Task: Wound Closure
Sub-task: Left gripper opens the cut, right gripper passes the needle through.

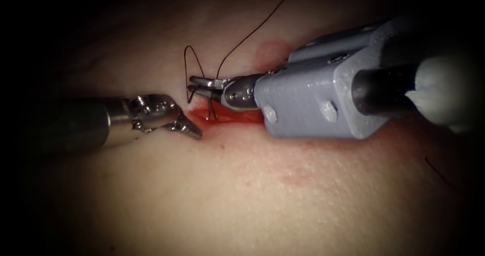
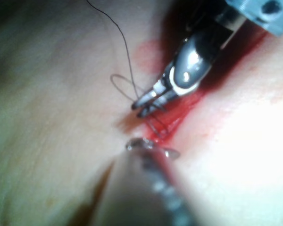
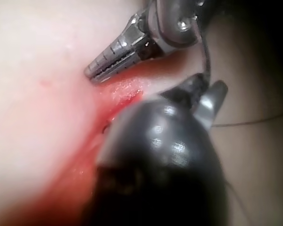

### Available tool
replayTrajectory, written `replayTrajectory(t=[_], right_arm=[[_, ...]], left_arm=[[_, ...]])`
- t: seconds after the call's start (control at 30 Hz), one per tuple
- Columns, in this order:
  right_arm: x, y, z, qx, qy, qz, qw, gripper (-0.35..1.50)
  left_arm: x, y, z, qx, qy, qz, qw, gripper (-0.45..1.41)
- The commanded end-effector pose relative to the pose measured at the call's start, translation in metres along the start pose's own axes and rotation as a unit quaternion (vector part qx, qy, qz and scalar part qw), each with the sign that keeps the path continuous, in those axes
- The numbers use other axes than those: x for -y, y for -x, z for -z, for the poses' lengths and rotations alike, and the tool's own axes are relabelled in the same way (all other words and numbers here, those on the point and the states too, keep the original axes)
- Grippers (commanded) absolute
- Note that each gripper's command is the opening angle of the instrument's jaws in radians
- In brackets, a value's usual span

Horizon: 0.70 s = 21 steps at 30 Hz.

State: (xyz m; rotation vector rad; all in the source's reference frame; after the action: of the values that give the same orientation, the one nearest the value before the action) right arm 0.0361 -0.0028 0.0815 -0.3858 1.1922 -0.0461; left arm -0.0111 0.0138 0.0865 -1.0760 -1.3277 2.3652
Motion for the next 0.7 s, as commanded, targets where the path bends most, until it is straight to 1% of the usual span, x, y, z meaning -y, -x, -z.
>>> replayTrajectory(t=[0.03, 0.2, 0.43, 0.7], right_arm=[[0.0005, 0.0002, -0.0005, 0.000, 0.000, 0.003, 1.000, -0.35], [0.0005, 0.0005, -0.0003, 0.008, -0.002, 0.028, 1.000, -0.35], [0.0001, 0.0010, 0.0005, 0.013, 0.001, 0.038, 0.999, -0.35], [0.0009, 0.0014, 0.0005, 0.017, -0.004, 0.053, 0.998, -0.35]], left_arm=[[0.0006, 0.0001, -0.0009, 0.000, 0.001, 0.003, 1.000, -0.35], [0.0005, 0.0008, -0.0012, 0.002, 0.000, 0.003, 1.000, -0.35], [0.0005, 0.0011, -0.0012, 0.002, 0.000, 0.002, 1.000, -0.35], [0.0004, 0.0012, -0.0011, 0.002, -0.001, 0.001, 1.000, -0.35]])
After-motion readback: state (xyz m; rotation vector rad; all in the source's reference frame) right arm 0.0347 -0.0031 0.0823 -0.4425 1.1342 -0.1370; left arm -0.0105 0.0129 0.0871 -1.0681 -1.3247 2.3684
